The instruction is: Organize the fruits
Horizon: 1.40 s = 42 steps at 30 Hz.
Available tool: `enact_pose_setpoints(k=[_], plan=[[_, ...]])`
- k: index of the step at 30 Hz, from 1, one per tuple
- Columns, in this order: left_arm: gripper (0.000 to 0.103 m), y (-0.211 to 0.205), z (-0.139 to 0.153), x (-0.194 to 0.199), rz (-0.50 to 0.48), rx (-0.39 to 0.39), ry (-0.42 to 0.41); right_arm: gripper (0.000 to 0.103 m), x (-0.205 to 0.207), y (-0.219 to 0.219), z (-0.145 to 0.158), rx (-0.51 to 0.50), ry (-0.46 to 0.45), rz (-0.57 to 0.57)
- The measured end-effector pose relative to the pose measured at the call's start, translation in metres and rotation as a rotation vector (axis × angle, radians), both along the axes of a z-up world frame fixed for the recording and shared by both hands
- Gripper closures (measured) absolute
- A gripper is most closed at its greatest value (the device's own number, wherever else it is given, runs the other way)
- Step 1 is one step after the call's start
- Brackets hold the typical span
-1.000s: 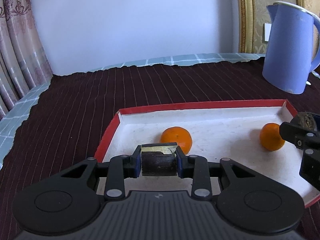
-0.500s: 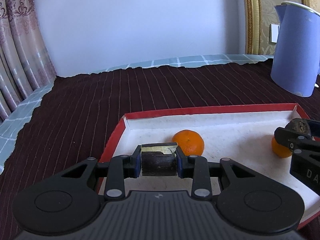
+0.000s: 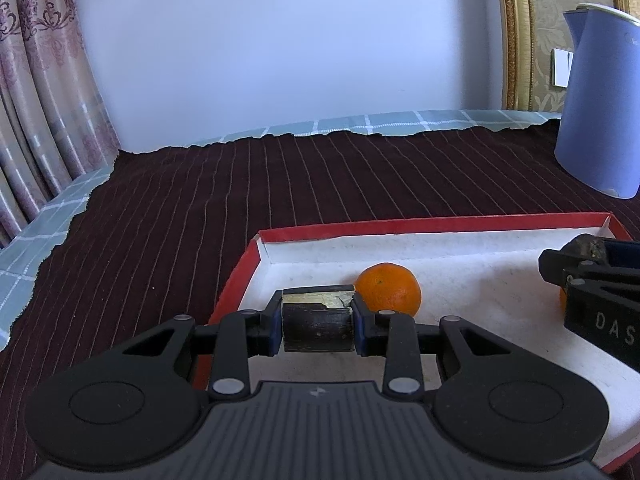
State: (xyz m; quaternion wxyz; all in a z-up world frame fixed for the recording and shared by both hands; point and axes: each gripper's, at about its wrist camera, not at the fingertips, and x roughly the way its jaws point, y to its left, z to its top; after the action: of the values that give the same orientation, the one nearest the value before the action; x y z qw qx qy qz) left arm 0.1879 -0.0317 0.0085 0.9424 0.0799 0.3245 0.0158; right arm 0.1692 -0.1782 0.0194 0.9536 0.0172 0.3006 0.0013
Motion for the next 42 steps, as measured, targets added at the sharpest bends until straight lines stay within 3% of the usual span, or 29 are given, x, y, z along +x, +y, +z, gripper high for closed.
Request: enact_pose_setpoints(k=[20, 27, 32, 34, 38, 42], plan=[[0.071, -0.005, 0.001, 0.004, -0.006, 0.025, -0.025, 0.063, 0.009, -0.004, -0.004, 0.048, 0.020, -0.030], [0.069, -0.006, 0.003, 0.003, -0.009, 0.030, -0.013, 0.048, 0.005, -0.005, -0.003, 0.045, 0.011, -0.032], [0.033, -0.006, 0.012, -0.004, -0.003, 0.030, -0.063, 0.045, -0.002, -0.005, 0.000, 0.032, -0.002, -0.025], [0.033, -0.007, 0.016, -0.009, -0.008, 0.037, -0.085, 0.031, -0.006, -0.004, 0.000, 0.026, -0.013, -0.025], [0.033, -0.009, 0.022, -0.019, -0.024, 0.044, -0.094, 0.023, -0.018, -0.003, 0.003, 0.010, -0.039, -0.027], [0.033, -0.009, 0.025, -0.032, -0.028, 0.044, -0.101, 0.005, -0.034, -0.005, 0.008, 0.002, -0.077, -0.055]])
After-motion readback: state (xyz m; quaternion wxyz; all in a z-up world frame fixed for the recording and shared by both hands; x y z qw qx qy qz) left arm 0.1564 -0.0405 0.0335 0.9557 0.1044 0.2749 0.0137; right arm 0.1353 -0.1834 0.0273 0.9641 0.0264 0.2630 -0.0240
